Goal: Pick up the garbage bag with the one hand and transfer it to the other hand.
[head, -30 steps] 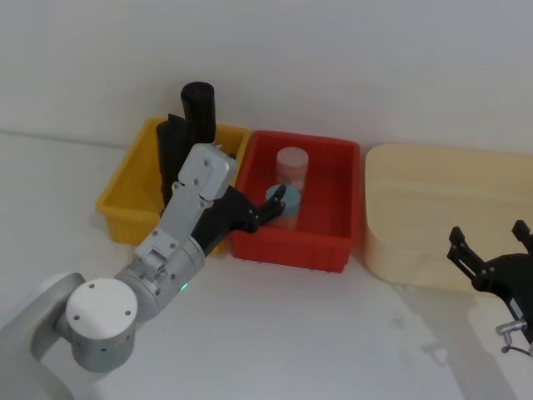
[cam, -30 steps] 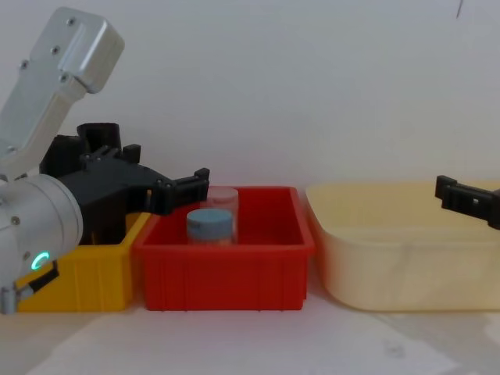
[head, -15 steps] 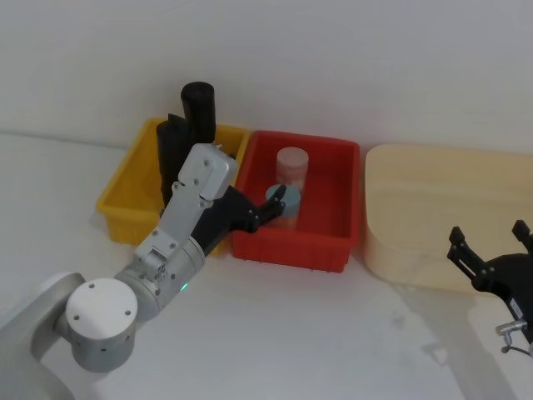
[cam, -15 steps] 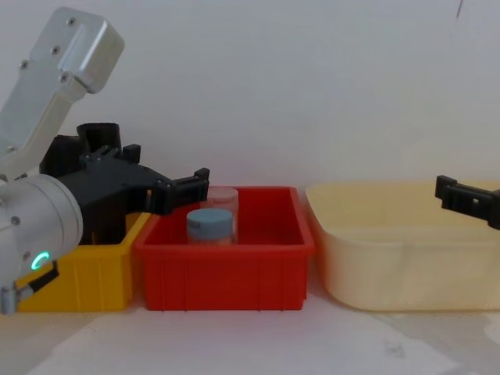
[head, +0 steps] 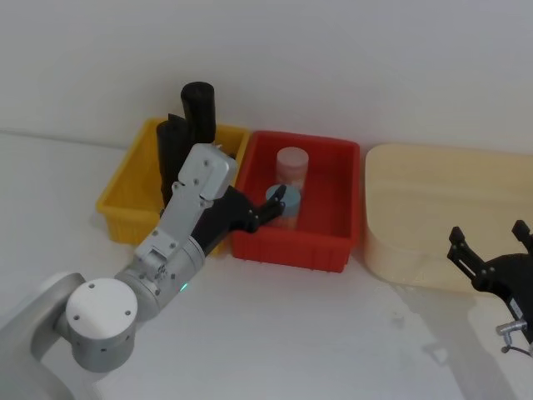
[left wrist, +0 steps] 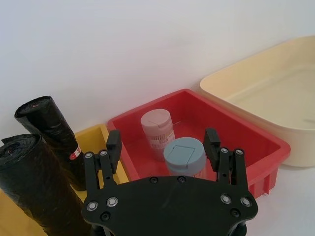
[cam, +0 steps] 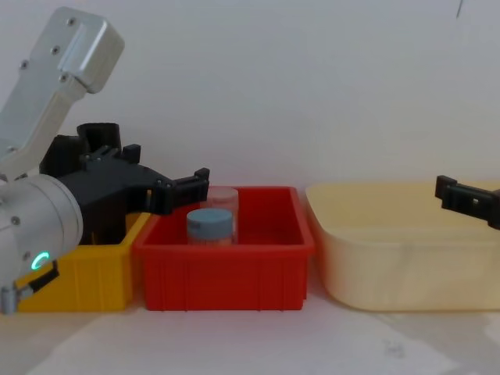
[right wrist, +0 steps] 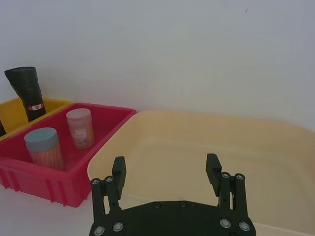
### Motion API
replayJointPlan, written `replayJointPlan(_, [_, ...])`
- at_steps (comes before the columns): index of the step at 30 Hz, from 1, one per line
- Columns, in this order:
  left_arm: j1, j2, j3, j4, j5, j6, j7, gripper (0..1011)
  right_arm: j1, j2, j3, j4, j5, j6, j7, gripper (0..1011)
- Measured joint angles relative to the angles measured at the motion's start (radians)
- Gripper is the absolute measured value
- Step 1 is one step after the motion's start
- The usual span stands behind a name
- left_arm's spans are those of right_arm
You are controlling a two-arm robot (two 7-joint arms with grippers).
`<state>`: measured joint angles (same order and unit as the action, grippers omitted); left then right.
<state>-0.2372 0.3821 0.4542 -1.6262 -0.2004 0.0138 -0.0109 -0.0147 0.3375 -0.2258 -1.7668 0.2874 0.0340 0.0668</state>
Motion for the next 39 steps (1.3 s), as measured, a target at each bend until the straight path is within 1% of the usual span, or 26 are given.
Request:
replayJointPlan(12, [0.0, 0.0, 0.0, 0.0, 0.0, 0.0, 0.0, 1001, 0.0, 0.0, 0.0, 0.0, 0.0, 0.0, 0.0, 1001])
replayJointPlan(17, [0.0, 0.002, 0.002, -0.007, 0.002, 0.01, -0.005, 1001, 0.003, 0.003, -0.002, -0.001, -0.001, 0.005, 0.006, 1002])
replayJointPlan(20, [0.0, 0.015, 0.004, -0.03, 0.008, 0.031, -0.016, 1001, 0.012, 0.01, -0.007, -0.003, -0.001, 0.017, 0.025, 1001])
replayJointPlan(22, [0.001, 0.02, 0.004, -0.037, 0.008, 0.036, -0.019, 1001, 0.015, 0.011, -0.008, -0.003, 0.0, 0.02, 0.03, 1001])
replayJointPlan(23, [0.003, 0.029, 0.002, -0.049, 0.009, 0.046, -0.025, 1001, 0.021, 0.014, -0.01, -0.003, 0.001, 0.028, 0.042, 1002])
replayJointPlan(26, [0.016, 0.059, -0.016, -0.081, 0.006, 0.07, -0.041, 1001, 0.041, 0.022, -0.017, -0.003, 0.012, 0.049, 0.075, 1001])
replayJointPlan(29, [0.026, 0.079, -0.033, -0.1, -0.002, 0.083, -0.05, 1001, 0.057, 0.026, -0.023, -0.003, 0.02, 0.064, 0.096, 1002])
replayJointPlan(32, [0.046, 0.112, -0.069, -0.127, -0.02, 0.104, -0.062, 1001, 0.082, 0.029, -0.032, 0.001, 0.033, 0.088, 0.128, 1001])
replayJointPlan(34, [0.054, 0.124, -0.083, -0.138, -0.031, 0.113, -0.068, 1001, 0.106, 0.032, -0.04, 0.006, 0.044, 0.108, 0.151, 1002])
replayJointPlan(36, [0.075, 0.155, -0.127, -0.16, -0.058, 0.134, -0.08, 1001, 0.123, 0.032, -0.046, 0.01, 0.053, 0.123, 0.169, 1001])
replayJointPlan(37, [0.08, 0.161, -0.137, -0.164, -0.065, 0.139, -0.083, 1001, 0.132, 0.032, -0.049, 0.013, 0.057, 0.13, 0.178, 1001])
replayJointPlan(39, [0.096, 0.181, -0.175, -0.175, -0.09, 0.155, -0.092, 1001, 0.176, 0.03, -0.064, 0.028, 0.072, 0.159, 0.208, 1001])
